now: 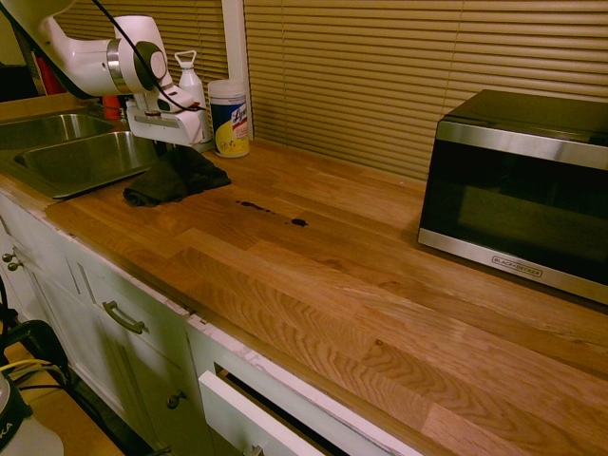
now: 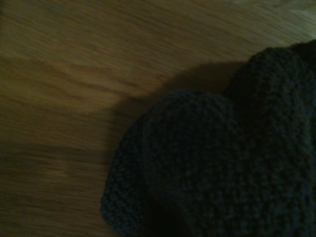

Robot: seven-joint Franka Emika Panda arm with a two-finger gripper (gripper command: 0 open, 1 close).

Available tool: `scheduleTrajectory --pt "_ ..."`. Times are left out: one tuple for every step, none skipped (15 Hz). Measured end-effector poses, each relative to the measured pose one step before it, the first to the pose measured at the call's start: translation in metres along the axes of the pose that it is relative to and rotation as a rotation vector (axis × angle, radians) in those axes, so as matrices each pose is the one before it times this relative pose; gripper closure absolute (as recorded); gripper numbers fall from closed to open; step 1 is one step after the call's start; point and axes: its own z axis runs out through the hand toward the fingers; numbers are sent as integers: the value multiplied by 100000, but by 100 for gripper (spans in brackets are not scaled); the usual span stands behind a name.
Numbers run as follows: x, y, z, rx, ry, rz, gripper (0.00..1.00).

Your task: Clear the spill

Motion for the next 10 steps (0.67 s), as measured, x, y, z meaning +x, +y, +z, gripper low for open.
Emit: scheduleTrajectory --pt "369 136 37 -115 132 689 100" --pt "297 102 20 -60 53 499 100" --pt "322 124 37 -87 18 586 100" --pt "358 140 40 -107 78 621 100" --pt "522 202 35 -120 136 904 100" --pt "679 262 28 -145 241 1061 100" --pt "796 311 42 -158 188 1090 100" --pt "1084 431 58 -221 266 1258 100" --pt "1058 438 80 -127 214 1170 100" --pt "938 426 69 28 50 1039 100"
